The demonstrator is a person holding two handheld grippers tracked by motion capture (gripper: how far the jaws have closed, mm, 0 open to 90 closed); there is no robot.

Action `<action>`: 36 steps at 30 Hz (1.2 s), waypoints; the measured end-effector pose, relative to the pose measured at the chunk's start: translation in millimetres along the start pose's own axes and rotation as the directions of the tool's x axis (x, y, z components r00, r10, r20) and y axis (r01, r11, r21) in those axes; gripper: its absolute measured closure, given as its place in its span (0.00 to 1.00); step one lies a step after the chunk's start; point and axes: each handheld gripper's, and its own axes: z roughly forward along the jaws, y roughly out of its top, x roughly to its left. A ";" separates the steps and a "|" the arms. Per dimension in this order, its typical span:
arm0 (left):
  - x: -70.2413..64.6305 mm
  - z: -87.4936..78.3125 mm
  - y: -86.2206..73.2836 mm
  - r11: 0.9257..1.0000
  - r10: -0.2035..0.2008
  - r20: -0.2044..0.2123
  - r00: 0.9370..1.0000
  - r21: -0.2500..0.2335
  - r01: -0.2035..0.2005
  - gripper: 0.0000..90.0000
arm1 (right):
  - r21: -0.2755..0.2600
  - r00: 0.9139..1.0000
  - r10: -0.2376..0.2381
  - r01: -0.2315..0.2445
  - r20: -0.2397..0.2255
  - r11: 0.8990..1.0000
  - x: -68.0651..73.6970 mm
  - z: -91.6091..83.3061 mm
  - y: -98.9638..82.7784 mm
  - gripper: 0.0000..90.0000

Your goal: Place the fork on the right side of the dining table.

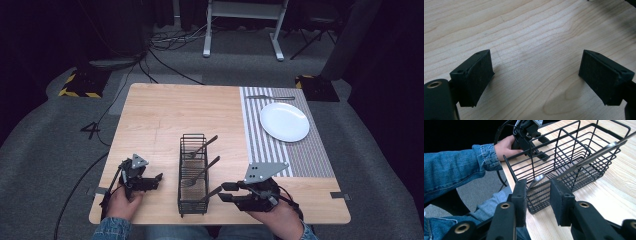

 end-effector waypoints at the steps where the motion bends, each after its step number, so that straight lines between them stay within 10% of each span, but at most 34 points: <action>1: 0.0 0.0 0.0 1.000 0.000 0.001 1.000 0.000 0.000 0.13 | 0.003 1.000 -0.002 0.002 0.001 1.000 0.0 1.1 0.6 0.75; 36: 0.1 0.0 0.0 1.000 0.000 0.000 1.000 0.000 0.000 0.13 | -0.011 0.999 -0.050 0.050 -0.008 0.999 2.2 -1.5 19.4 0.96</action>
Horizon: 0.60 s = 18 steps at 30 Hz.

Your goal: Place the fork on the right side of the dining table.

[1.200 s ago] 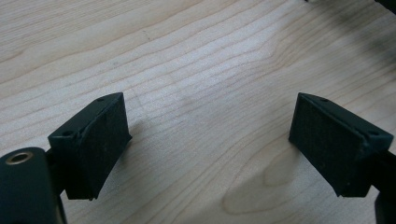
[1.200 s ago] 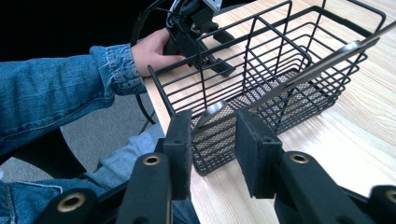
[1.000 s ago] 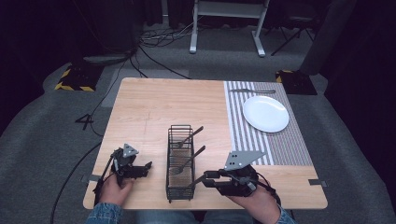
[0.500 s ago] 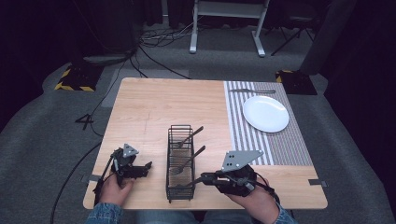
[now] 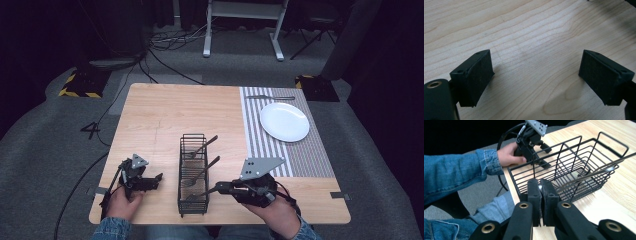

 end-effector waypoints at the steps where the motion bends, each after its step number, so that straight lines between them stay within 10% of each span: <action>1: 0.0 0.0 0.0 1.000 0.000 0.001 1.000 0.000 0.000 0.13 | -0.014 1.000 0.007 -0.007 -0.004 1.000 -2.1 -4.0 1.7 0.97; 18: 0.0 0.2 0.1 1.000 -0.001 0.001 1.000 -0.001 0.001 0.13 | -0.134 0.999 0.044 -0.041 0.017 0.990 -6.5 -54.8 9.5 0.97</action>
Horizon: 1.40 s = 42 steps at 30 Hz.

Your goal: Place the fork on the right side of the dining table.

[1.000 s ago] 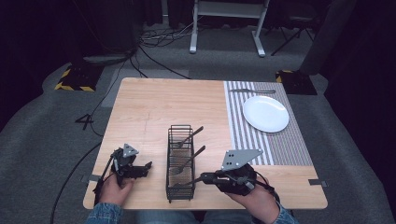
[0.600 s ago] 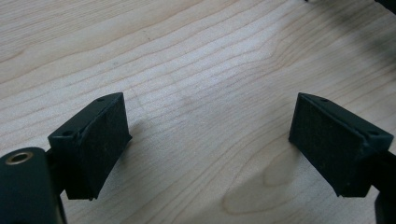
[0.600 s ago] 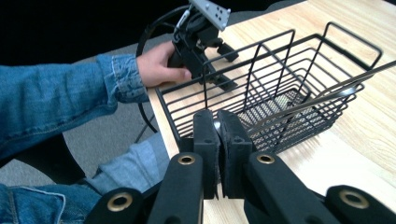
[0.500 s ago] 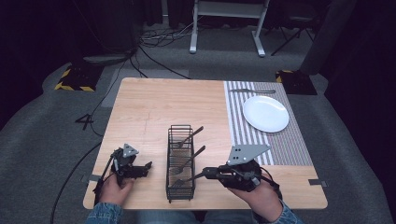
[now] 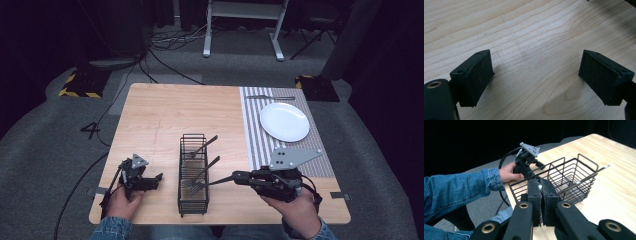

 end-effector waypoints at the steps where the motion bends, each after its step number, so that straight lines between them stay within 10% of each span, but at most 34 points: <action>1: 0.2 -0.1 0.2 1.000 0.002 0.001 1.000 0.002 -0.002 0.13 | -0.005 1.000 0.002 -0.002 0.002 1.000 -0.3 -2.5 0.4 0.97; 22: 0.6 -0.1 0.3 1.000 0.006 0.001 1.000 0.003 -0.006 0.13 | -0.093 0.993 0.044 -0.034 0.106 0.995 -19.3 -67.6 1.9 0.97; 42: 0.3 0.0 0.0 1.000 0.004 0.001 1.000 0.001 -0.004 0.13 | -0.115 0.962 0.108 -0.081 0.250 0.990 -67.0 -101.8 7.3 0.97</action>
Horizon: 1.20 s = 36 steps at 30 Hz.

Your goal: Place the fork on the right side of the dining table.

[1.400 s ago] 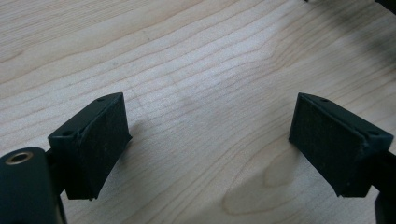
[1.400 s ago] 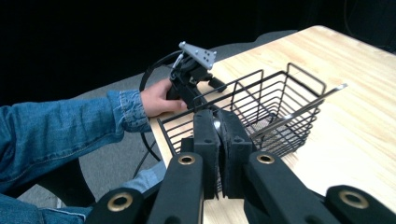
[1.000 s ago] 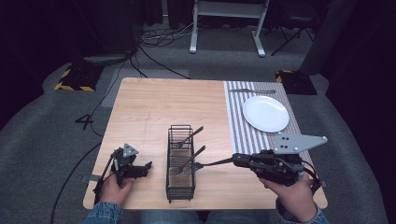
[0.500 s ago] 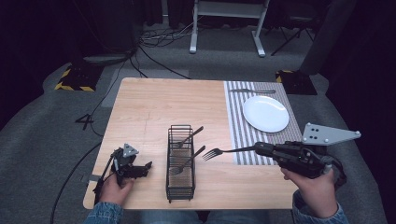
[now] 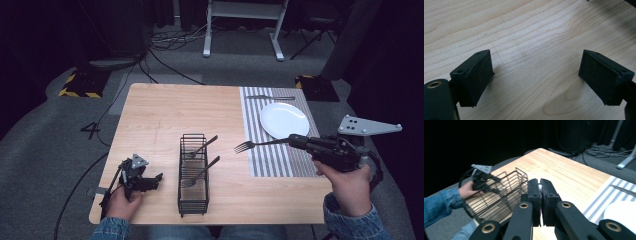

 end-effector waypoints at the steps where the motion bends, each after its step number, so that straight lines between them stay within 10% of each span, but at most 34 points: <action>1: 0.0 -0.4 -0.2 1.000 0.004 0.001 1.000 0.002 -0.004 0.13 | 0.002 1.000 0.005 -0.005 0.019 1.000 -6.2 1.0 -0.1 0.97; 18: 0.0 -1.2 -1.1 1.000 0.009 0.005 1.000 0.001 -0.009 0.13 | 0.044 0.980 0.050 -0.059 0.193 0.997 -58.1 13.0 -8.2 0.97; 36: -0.2 -1.3 -1.4 1.000 0.006 0.006 1.000 0.001 -0.006 0.13 | 0.081 0.957 0.133 -0.159 0.258 0.984 -105.0 35.6 -32.1 0.97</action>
